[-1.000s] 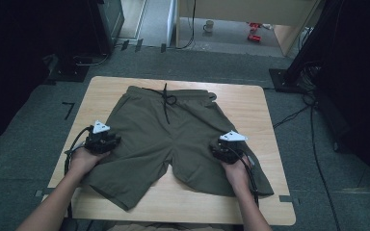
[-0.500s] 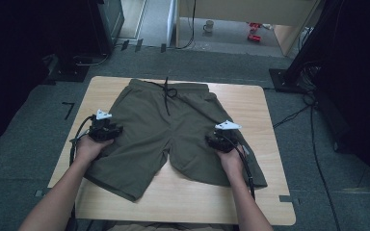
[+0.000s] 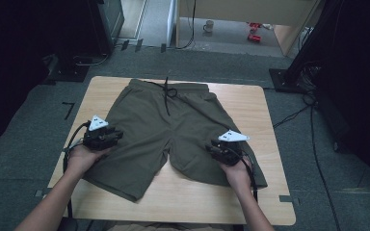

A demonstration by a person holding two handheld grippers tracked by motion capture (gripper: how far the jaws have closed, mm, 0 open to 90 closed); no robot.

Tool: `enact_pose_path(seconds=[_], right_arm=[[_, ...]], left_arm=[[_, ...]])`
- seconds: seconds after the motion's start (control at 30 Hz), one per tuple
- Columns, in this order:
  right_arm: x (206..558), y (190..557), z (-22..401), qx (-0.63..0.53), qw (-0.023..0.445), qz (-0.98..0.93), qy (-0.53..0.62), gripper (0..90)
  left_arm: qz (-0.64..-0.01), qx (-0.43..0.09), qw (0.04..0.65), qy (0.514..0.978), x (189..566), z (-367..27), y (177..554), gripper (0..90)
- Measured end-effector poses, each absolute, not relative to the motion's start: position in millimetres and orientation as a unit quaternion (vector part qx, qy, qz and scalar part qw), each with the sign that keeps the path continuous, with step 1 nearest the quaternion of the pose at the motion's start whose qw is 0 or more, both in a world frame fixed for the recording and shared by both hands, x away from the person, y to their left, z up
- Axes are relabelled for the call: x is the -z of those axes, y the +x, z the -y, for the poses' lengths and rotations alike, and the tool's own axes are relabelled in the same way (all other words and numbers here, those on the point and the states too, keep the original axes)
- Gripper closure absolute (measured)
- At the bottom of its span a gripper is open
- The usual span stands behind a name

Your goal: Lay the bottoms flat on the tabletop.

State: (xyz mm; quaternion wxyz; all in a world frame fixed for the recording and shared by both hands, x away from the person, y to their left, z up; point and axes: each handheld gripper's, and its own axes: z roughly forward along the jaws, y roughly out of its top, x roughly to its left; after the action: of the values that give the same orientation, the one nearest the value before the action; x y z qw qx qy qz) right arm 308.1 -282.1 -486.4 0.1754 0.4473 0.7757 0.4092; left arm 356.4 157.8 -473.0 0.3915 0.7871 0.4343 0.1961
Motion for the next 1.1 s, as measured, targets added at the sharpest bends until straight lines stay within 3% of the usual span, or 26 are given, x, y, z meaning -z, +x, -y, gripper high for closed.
enact_pose_path(seconds=[0.67,0.97,1.1], right_arm=[[519.2,283.0,249.5,-0.406,0.123,-0.796,0.432,57.3],[520.9,271.0,240.5,-0.399,0.153,-0.805,0.411,82.6],[515.4,267.4,239.5,-0.398,0.139,-0.807,0.413,83.7]], left_arm=[[-0.435,-0.187,0.398,0.786,482.0,-151.8,328.9,53.2],[-0.438,-0.186,0.395,0.786,486.6,-154.5,328.4,52.7],[-0.442,-0.185,0.396,0.784,487.1,-156.0,328.0,52.7]])
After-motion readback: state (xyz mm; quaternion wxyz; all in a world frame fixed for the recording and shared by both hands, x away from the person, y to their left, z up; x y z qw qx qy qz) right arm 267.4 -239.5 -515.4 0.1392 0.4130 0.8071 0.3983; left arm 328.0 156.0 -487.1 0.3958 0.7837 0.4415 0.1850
